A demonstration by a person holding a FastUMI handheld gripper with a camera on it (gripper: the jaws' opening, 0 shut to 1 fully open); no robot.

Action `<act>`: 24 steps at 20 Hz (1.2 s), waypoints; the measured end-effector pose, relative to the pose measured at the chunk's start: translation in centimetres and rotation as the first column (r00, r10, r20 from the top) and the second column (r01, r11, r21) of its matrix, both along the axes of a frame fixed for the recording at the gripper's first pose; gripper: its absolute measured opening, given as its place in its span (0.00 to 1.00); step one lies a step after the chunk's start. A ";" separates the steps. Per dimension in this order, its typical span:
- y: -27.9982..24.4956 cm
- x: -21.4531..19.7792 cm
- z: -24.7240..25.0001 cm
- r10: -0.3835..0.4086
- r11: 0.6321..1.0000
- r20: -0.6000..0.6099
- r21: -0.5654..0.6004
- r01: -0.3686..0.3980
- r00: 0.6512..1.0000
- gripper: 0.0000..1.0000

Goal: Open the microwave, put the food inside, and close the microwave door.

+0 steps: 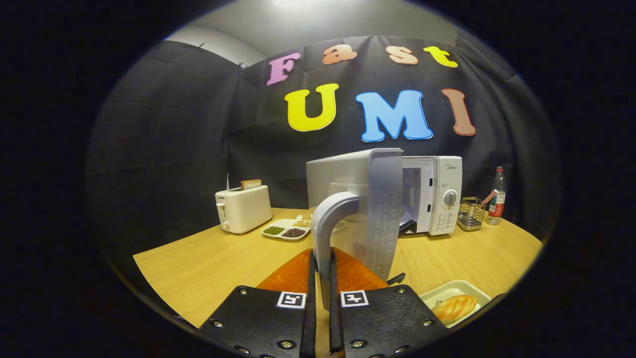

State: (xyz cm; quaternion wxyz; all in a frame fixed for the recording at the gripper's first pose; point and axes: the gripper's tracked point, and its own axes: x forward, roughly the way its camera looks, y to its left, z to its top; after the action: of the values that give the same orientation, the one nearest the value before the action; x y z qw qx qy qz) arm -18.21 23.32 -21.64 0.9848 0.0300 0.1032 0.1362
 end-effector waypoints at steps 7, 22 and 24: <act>5.4 -1.2 0.1 -0.132 0.990 0.094 -0.037 0.136 0.987 0.11; 8.4 -2.2 0.3 -0.189 0.982 0.034 -0.014 0.190 0.981 0.52; 8.2 -2.6 0.8 -0.171 0.985 0.016 0.010 0.170 0.985 0.67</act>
State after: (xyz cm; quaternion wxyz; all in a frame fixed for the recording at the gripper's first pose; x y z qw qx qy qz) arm -20.81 31.57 -20.84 0.9936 0.0419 0.0911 0.0521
